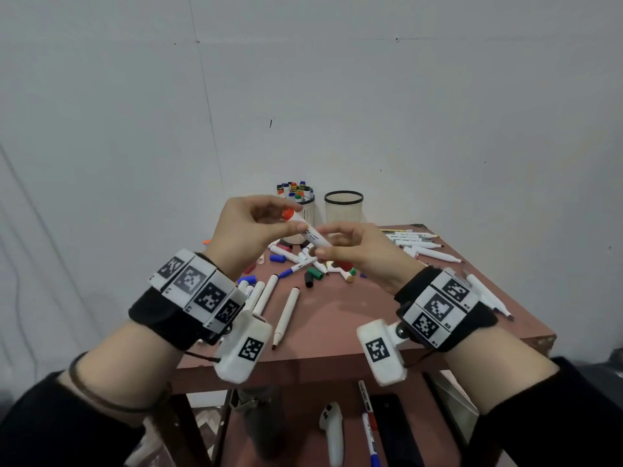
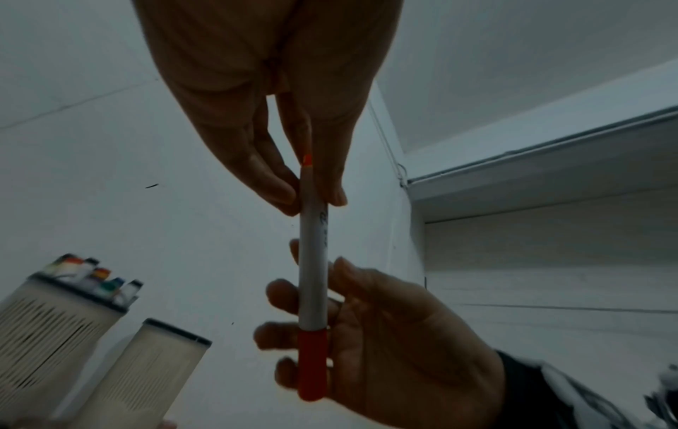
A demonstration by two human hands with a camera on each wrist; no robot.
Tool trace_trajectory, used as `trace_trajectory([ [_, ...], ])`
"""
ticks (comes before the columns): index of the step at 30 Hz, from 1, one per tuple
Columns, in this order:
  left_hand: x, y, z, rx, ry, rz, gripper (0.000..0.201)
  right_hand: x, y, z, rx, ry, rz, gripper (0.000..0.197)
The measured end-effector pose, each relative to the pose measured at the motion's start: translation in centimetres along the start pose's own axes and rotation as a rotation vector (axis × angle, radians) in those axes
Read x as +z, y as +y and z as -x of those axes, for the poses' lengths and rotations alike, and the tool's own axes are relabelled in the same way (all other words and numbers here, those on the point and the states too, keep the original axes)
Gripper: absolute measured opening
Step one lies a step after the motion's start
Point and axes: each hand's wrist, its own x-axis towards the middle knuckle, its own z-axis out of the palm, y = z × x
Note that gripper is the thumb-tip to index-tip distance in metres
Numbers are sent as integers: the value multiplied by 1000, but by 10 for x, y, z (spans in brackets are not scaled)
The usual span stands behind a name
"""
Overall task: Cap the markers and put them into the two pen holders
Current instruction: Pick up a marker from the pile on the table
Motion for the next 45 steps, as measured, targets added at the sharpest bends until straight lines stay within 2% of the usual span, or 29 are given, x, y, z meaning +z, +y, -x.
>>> trace_trajectory([
  [2, -3, 8, -4, 34, -21, -31, 26, 5, -8, -4, -41, 0, 84, 31],
  [5, -3, 11, -12, 53, -6, -52, 31, 9, -18, -11, -87, 37, 168, 22],
  [8, 1, -2, -18, -3, -23, -103, 36, 1, -21, -21, -102, 111, 265, 19],
  [10, 8, -19, -20, -61, -102, -228, 34, -9, -21, -28, -79, 194, 275, 19],
  [13, 25, -43, -18, -9, -398, -570, 29, -26, -25, -36, -54, 298, 245, 19],
  [18, 67, -61, -13, 166, -981, -1000, 47, -50, -32, -47, -38, 318, 267, 12],
  [20, 83, -62, -13, 229, -1100, -1097, 51, -58, -35, -50, -30, 318, 311, 15],
  [22, 95, -61, -14, 271, -1143, -1139, 51, -65, -37, -53, -26, 321, 347, 17],
  [29, 111, -62, -18, 308, -1122, -1181, 36, -79, -40, -69, -15, 330, 437, 18],
  [34, 103, -63, -7, 316, -1078, -1279, 34, -78, -42, -84, -24, 330, 449, 24],
  [37, 94, -63, 2, 222, -955, -1212, 31, -74, -42, -96, -53, 339, 454, 21],
  [45, 62, -73, 20, -171, -462, -564, 19, -57, -32, -134, -75, 341, 458, 19],
])
